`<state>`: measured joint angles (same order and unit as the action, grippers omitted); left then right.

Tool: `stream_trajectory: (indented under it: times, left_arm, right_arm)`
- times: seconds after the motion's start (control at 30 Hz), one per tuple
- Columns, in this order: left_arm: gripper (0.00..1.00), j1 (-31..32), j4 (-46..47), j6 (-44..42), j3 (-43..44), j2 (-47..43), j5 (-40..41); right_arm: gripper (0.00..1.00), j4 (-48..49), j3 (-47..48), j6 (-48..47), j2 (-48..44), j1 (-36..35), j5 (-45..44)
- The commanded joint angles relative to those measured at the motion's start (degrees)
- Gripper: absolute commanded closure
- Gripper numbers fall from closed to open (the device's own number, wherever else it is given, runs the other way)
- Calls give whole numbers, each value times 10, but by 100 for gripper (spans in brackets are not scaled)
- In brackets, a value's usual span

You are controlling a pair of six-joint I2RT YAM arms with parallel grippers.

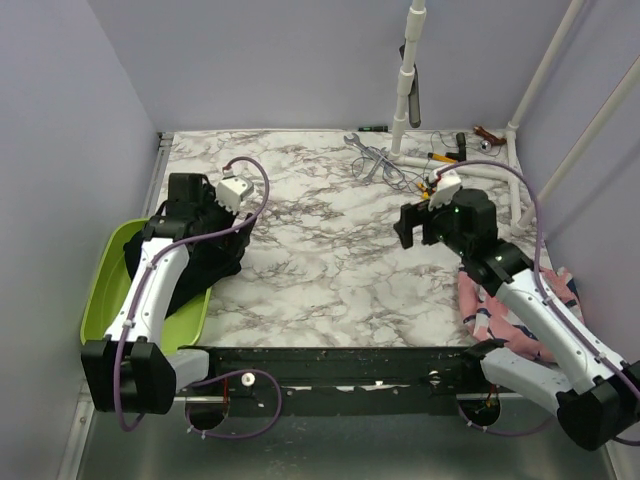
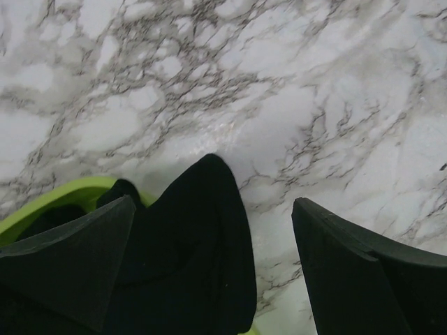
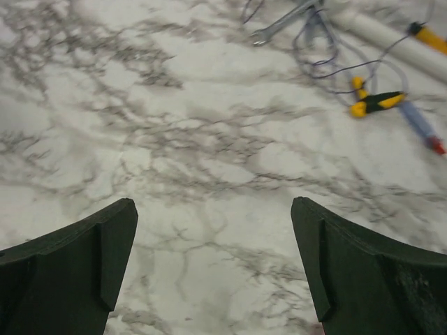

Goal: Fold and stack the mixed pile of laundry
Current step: Pick up the T-shirt and place it in the bin.

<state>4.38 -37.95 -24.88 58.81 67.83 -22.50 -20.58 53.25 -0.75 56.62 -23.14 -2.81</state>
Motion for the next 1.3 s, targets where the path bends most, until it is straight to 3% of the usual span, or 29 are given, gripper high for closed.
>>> stream_trajectory:
  times: [0.0,0.2,0.33,0.4,0.57,0.67,0.77,0.8,1.03,1.27]
  left_arm:
    - [1,-53,-52,-18,12,-14,66]
    - [1,-121,-54,-70,-15,-45,93]
    - [1,-123,-68,-88,-19,-26,66]
    - [2,-123,-28,-99,-37,-10,90]
    - [16,-134,-27,-107,-34,47,126]
    - [38,-142,-5,-113,-38,58,139]
    - [92,-146,-23,-107,-27,53,132]
    - [100,-147,-30,-107,-24,42,117]
    - [100,-155,-57,-72,35,-74,107]
    - [100,-134,-118,33,290,-71,-58]
  right_arm:
    - [0,143,-86,94,-17,-38,91]
    - [0,234,-181,108,-32,-61,90]
    - [0,234,-208,96,-34,-62,80]
    - [0,234,-219,93,-38,-62,79]
    - [0,239,-240,88,-55,-62,81]
    - [0,234,-245,83,-63,-62,74]
    - [0,228,-245,82,-66,-62,72]
    - [0,227,-246,82,-67,-62,72]
    - [0,233,-244,90,-64,-62,71]
    - [0,270,-231,126,-49,-62,55]
